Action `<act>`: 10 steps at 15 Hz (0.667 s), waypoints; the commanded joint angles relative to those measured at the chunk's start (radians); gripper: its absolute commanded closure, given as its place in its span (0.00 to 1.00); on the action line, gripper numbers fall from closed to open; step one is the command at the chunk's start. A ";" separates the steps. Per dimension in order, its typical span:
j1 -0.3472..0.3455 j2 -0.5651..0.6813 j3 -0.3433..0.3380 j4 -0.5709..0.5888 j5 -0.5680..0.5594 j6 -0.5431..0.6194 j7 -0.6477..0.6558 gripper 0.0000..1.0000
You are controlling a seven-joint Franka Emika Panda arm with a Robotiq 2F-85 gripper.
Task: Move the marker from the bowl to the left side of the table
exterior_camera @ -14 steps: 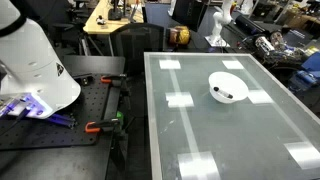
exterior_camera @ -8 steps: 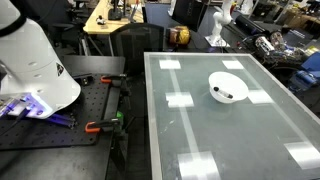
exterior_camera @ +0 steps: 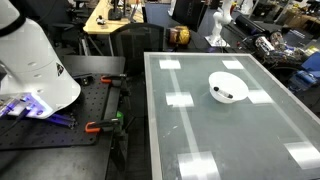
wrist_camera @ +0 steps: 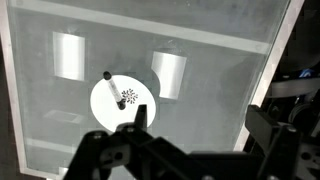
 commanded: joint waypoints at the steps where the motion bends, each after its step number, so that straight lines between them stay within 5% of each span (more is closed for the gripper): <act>1: -0.020 0.088 -0.037 0.059 -0.011 -0.010 -0.006 0.00; 10: -0.034 0.299 -0.098 0.129 -0.037 0.119 -0.008 0.00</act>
